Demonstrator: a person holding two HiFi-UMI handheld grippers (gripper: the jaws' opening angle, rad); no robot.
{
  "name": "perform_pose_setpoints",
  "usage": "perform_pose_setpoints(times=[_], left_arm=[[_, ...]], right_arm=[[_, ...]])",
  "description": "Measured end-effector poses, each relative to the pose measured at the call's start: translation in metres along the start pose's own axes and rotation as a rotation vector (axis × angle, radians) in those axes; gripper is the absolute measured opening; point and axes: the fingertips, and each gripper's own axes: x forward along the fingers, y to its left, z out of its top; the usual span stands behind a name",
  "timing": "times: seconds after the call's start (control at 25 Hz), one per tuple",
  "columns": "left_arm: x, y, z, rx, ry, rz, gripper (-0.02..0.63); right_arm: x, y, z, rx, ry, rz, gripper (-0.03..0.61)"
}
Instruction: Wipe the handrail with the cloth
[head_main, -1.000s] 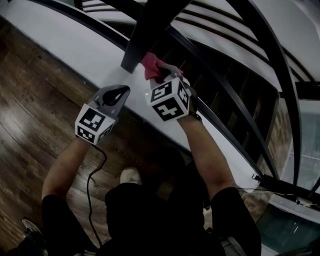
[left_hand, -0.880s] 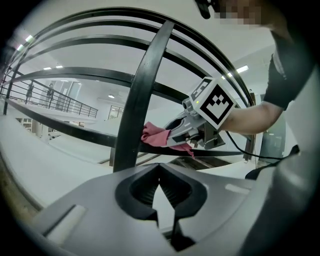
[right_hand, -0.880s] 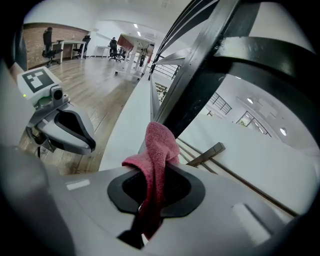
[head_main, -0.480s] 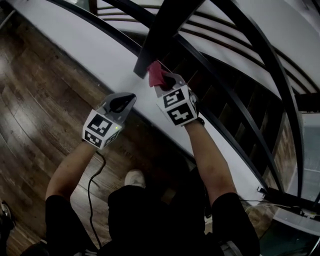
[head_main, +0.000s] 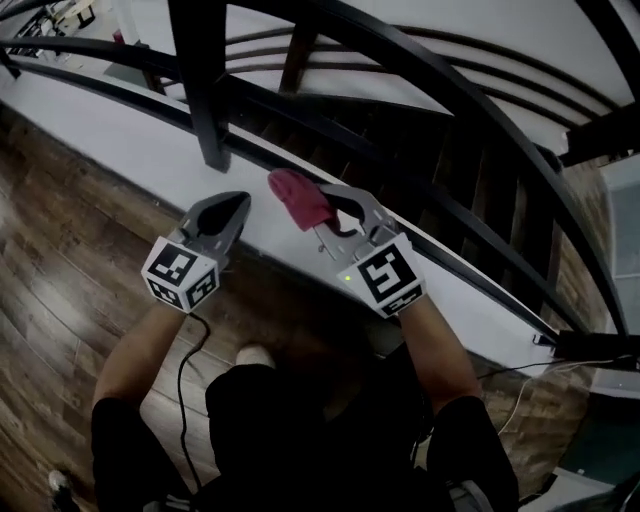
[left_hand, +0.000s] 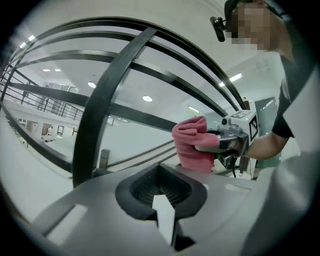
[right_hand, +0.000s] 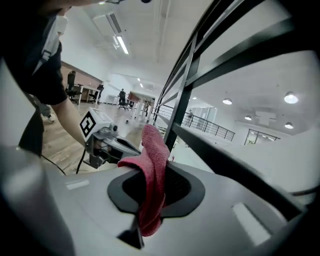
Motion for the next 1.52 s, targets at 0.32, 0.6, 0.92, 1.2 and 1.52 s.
perform_pose_setpoints(times=[0.32,0.6,0.92,1.2,1.52], left_arm=[[0.058,-0.091,0.080,0.065,-0.087,-0.031,0.000],[0.051,-0.168,0.202,0.088,-0.070,0.055,0.000],[0.020,-0.244,0.357,0.081,-0.059,0.061,0.000],[0.034,-0.349,0.478,0.066,-0.075,-0.155,0.000],[0.073,-0.440,0.565,0.058,-0.119,-0.428,0.000]], right_arm=[[-0.132,-0.027,0.018,-0.162,-0.120,-0.006,0.041],[-0.232,-0.041,0.119,-0.101,-0.246,0.199,0.041],[-0.352,-0.072,0.294,0.089,-0.489,0.218,0.041],[-0.484,-0.128,0.364,0.095,-0.434,0.046,0.041],[-0.610,-0.187,0.392,0.076,-0.398,-0.280,0.041]])
